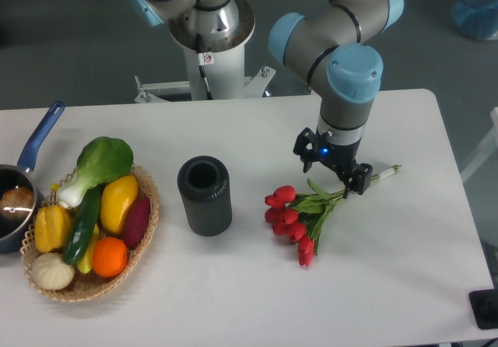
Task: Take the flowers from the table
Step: 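Lower the open gripper onto the green stems of the red tulips, then close the gripper around the tulip stems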
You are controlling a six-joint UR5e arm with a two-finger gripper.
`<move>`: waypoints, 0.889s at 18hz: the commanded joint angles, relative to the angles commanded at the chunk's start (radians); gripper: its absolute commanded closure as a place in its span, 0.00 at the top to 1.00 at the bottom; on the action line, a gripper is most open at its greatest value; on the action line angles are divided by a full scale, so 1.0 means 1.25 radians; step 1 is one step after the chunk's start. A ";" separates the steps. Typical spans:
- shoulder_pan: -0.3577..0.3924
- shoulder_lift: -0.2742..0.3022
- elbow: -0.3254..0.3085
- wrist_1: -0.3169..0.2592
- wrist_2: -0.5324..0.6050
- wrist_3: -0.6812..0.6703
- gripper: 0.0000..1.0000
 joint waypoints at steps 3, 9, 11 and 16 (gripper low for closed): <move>-0.004 -0.028 -0.007 -0.001 0.001 0.024 1.00; 0.012 -0.064 -0.022 0.005 0.001 0.115 1.00; 0.011 -0.080 -0.022 0.010 0.001 0.113 1.00; -0.025 -0.152 -0.021 0.125 0.002 0.077 1.00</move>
